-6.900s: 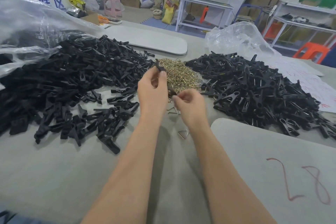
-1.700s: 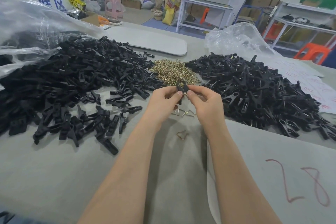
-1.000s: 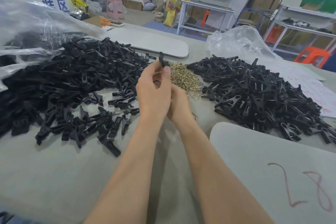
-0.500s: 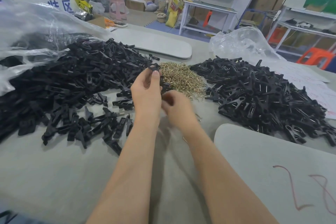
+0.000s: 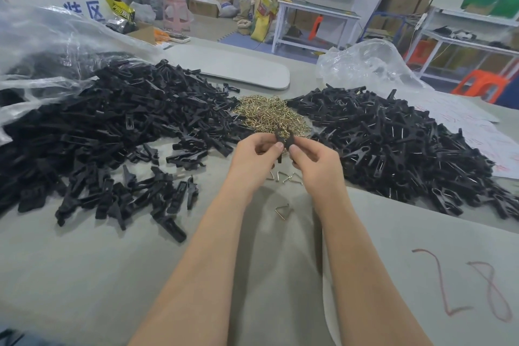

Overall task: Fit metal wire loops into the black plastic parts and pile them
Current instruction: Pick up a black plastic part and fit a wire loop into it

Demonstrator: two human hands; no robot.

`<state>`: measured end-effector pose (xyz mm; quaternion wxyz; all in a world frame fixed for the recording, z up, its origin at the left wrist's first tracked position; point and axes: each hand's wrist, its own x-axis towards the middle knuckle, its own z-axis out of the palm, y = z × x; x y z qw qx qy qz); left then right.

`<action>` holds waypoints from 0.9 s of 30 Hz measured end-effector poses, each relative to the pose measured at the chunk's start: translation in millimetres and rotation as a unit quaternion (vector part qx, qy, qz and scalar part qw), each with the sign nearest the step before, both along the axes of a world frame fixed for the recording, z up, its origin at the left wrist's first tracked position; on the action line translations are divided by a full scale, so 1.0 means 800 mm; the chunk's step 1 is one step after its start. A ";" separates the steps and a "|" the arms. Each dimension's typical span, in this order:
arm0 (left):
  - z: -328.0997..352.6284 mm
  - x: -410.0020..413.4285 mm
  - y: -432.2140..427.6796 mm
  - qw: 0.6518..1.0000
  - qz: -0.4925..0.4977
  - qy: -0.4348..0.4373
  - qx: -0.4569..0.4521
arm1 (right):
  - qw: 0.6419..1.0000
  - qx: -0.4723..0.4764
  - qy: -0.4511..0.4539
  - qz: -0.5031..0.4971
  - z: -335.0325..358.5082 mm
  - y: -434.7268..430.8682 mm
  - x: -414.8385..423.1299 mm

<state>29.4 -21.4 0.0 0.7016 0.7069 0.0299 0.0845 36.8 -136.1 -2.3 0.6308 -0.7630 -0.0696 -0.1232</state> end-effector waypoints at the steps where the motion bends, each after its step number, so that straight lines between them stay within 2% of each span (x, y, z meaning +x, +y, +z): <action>1: 0.000 0.000 0.000 1.000 -0.003 0.000 0.003 | 1.000 -0.001 -0.003 -0.001 0.000 -0.001 -0.001; 10: -0.004 0.001 0.002 1.000 -0.009 -0.001 0.018 | 1.000 0.000 -0.016 -0.015 -0.003 -0.005 0.001; 19: -0.001 -0.002 0.002 1.000 0.008 0.000 -0.012 | 1.000 0.003 0.001 -0.028 -0.007 -0.006 0.001; 23: 0.017 -0.004 0.009 0.991 0.088 -0.068 -0.071 | 0.997 -0.003 0.032 -0.064 -0.013 0.006 0.003; 27: 0.038 -0.012 0.017 0.971 0.142 -0.154 -0.114 | 0.997 -0.050 0.039 0.049 -0.004 0.059 0.008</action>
